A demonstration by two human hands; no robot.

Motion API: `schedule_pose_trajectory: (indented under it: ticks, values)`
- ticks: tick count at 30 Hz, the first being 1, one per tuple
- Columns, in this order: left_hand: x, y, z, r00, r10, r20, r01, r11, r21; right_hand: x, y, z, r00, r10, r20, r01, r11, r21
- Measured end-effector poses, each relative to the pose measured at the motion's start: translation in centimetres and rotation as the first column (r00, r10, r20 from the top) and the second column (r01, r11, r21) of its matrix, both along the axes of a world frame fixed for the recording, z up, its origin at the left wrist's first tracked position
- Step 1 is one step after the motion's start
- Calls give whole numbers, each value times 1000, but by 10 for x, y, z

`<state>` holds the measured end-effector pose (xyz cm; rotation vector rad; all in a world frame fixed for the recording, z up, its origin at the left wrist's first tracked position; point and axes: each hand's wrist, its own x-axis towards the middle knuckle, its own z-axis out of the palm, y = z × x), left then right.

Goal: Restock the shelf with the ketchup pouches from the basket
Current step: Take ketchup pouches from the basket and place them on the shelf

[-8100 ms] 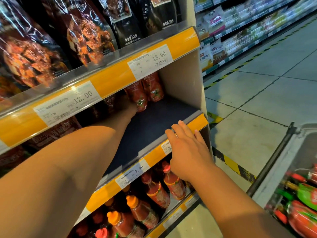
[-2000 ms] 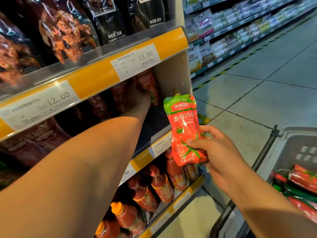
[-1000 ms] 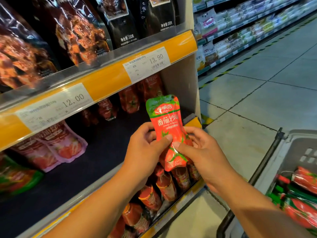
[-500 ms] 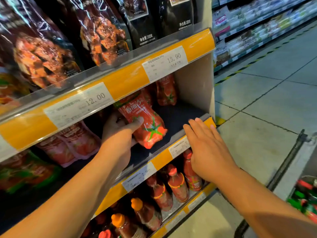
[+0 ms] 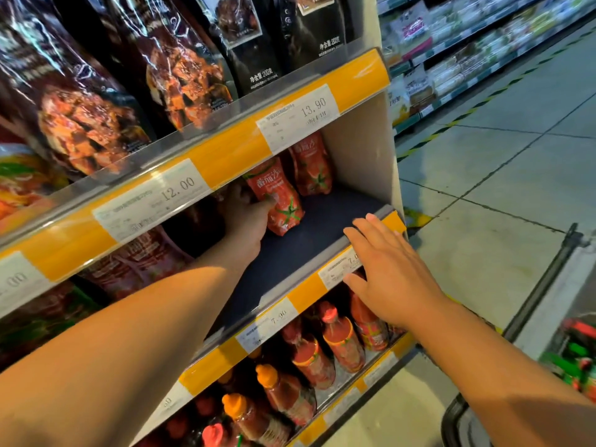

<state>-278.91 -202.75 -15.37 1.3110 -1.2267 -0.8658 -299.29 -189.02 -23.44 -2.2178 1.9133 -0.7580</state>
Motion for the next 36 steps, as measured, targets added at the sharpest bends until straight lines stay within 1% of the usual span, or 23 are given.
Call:
schedule_pose_trajectory:
  ticks: [5,12,17,22,26,31,34,36]
  values:
    - [6,-22,-8,990,74,118,-71,997,-25,-2,0,2,999,17,42,-18,1000,11]
    - [-1,-29,-4,978,100,180,-97,995,-26,-3,0,2,998,27,56,-27,1000,13]
    - [-14,-32,7,943,127,306,-120,992,-41,-4,-1,1,998,29,59,-30,999,16]
    - [-16,-33,13,930,131,344,-128,991,-30,-4,-2,0,998,32,61,-34,999,28]
    - [-17,-29,6,928,135,347,-117,991,-72,-4,-2,0,998,36,46,-38,999,32]
    - [-17,-29,5,914,151,376,-129,988,-81,-5,-1,2,998,44,50,-46,998,40]
    - [-13,-29,2,893,160,421,-133,987,-92,-7,-1,6,995,78,61,-83,994,71]
    - [-11,-24,1,891,162,425,-137,987,-87,-17,0,13,991,108,74,-114,989,91]
